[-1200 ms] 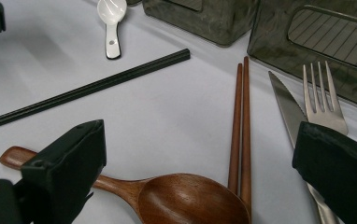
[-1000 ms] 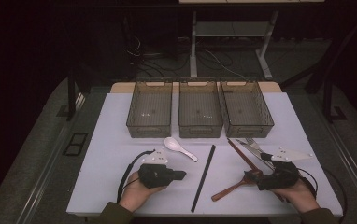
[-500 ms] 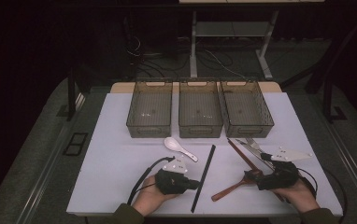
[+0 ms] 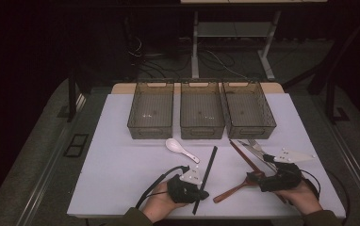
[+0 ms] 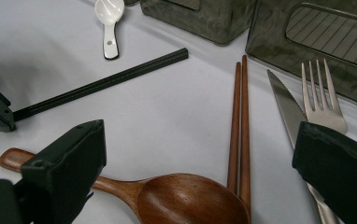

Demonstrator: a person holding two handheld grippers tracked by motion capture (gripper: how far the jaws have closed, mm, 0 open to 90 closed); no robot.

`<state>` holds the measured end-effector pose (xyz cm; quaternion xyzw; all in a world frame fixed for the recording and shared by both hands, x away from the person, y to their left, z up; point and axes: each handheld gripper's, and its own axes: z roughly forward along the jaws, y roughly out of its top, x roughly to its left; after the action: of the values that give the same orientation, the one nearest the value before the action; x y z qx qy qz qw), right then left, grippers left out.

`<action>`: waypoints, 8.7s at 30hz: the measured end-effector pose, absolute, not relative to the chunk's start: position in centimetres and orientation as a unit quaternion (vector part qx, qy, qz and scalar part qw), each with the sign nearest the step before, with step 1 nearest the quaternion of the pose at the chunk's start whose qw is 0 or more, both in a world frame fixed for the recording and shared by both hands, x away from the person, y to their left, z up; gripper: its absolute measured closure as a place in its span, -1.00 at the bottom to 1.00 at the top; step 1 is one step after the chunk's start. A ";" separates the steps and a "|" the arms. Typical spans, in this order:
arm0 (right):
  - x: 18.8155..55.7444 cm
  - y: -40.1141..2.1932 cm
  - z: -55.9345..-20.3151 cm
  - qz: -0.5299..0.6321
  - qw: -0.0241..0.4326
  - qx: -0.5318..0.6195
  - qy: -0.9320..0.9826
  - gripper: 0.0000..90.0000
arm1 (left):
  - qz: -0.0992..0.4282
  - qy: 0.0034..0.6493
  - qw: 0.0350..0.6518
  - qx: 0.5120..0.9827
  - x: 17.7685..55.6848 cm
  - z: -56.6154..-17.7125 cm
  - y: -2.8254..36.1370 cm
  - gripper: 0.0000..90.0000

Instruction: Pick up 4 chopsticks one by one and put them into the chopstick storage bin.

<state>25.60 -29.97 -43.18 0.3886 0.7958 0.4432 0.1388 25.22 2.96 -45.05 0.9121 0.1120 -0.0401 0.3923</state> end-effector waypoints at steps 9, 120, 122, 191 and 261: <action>25.6 -30.0 -43.2 0.443 0.139 0.391 0.795 -0.93 | -0.033 0.117 0.383 0.916 25.3 -44.9 3.3 0.98; 25.6 -30.1 -43.2 0.443 0.138 0.395 0.793 -0.93 | 0.086 0.195 0.372 0.903 29.1 -43.3 7.4 0.87; 25.6 -30.1 -43.2 0.444 0.138 0.395 0.793 -0.93 | 0.083 0.192 0.370 0.905 29.4 -43.5 6.8 0.89; 25.8 -29.5 -43.7 0.446 0.120 0.385 0.799 -0.93 | 0.037 0.209 0.381 0.900 29.3 -43.7 6.8 0.90; 25.6 -29.7 -43.4 0.453 0.124 0.382 0.796 -0.93 | 0.110 0.341 0.411 0.838 31.0 -39.1 21.4 0.90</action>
<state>25.62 -29.74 -43.44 0.3823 0.7960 0.4526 0.1243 31.01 21.45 -39.10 0.8385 0.3411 0.1098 0.4106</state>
